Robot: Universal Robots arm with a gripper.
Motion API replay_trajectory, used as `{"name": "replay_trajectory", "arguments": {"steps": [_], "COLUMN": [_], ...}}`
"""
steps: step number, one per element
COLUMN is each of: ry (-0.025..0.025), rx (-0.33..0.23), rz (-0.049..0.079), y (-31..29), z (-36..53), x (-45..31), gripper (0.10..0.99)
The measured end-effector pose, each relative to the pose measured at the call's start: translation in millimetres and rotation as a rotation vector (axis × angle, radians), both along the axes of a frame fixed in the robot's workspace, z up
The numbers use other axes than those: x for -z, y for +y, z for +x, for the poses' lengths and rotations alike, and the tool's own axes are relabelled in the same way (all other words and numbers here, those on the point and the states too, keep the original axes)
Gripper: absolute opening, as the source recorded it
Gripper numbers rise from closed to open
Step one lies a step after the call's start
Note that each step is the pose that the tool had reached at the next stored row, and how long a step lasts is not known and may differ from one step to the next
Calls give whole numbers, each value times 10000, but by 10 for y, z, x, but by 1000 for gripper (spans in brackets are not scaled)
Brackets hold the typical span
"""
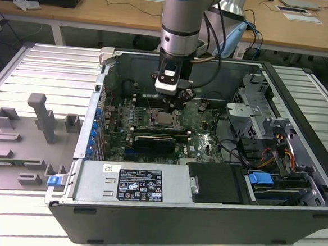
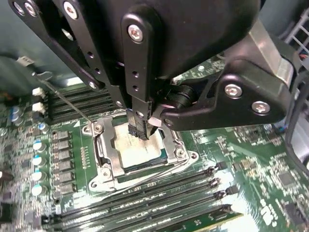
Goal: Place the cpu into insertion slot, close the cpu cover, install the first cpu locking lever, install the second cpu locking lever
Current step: 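Close the cpu cover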
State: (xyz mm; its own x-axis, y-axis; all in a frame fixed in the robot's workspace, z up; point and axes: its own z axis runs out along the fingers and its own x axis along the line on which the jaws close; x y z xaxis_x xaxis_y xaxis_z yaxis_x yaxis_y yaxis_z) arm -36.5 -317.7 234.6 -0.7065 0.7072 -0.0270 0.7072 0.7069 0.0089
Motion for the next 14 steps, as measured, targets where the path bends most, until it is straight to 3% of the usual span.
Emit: {"name": "replay_trajectory", "arguments": {"steps": [3, 10, 14], "ry": [-2, -2, -3], "rx": [-638, -1500, -2393], "rz": [-13, -13, -13], "y": [0, 0, 0], "z": [0, 0, 0], "x": [2, 3, 8], "gripper": [106, 106, 106]}}
